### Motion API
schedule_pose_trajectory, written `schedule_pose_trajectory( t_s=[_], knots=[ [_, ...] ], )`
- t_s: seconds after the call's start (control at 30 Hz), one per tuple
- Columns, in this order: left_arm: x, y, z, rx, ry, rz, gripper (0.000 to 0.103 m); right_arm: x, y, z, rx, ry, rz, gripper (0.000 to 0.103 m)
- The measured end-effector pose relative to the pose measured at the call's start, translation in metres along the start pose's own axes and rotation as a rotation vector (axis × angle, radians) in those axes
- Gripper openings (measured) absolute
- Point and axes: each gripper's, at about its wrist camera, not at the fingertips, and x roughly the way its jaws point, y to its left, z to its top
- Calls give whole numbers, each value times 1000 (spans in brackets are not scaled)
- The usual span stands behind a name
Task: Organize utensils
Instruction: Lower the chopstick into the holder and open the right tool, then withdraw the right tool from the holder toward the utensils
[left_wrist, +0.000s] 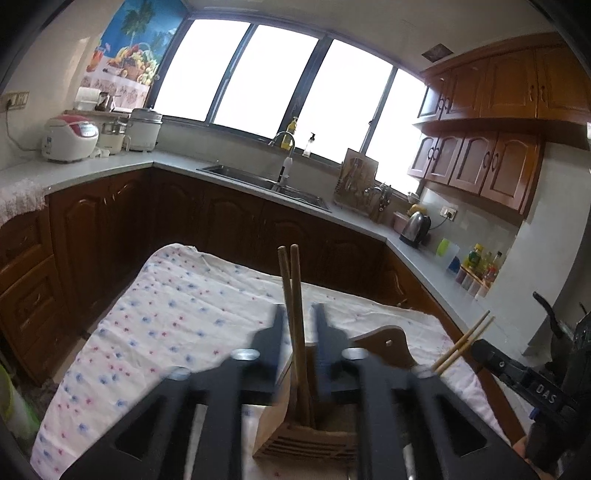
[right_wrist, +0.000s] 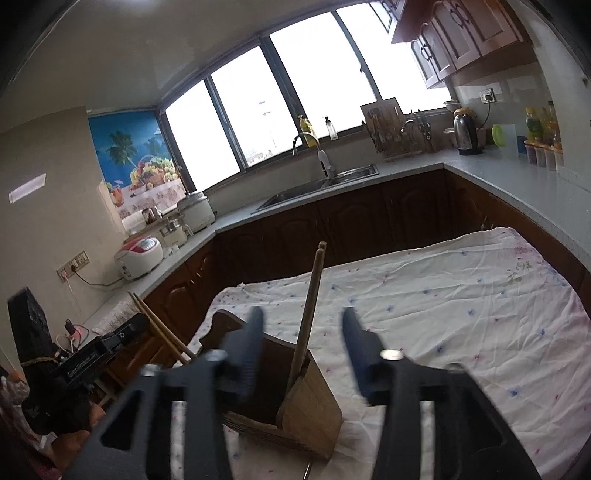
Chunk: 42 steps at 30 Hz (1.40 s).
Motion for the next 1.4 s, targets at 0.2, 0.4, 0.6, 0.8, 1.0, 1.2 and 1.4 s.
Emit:
schedule_pose_trajectory(
  t_s=[0.2, 0.4, 0.6, 0.8, 1.0, 1.2, 1.4],
  knots=[
    [-25, 8, -5, -29, -13, 4, 68, -25, -9, -4, 46, -35, 10, 96],
    [-60, 10, -19, -13, -20, 26, 91, -53, -17, -16, 82, -31, 20, 103],
    [-94, 10, -39, -2, 17, 34, 97, -85, -20, -33, 87, -24, 11, 103],
    [-132, 9, -50, 2, 41, 24, 97, -120, -23, -53, 75, -18, -26, 103],
    [-162, 7, -61, 6, 70, 29, 97, -145, -26, -73, 69, 0, -59, 103],
    [-182, 2, -75, 6, 114, 27, 97, -161, -31, -92, 64, 25, -102, 103],
    [-190, -9, -81, 12, 152, 28, 97, -170, -39, -112, 76, 62, -129, 103]
  ],
)
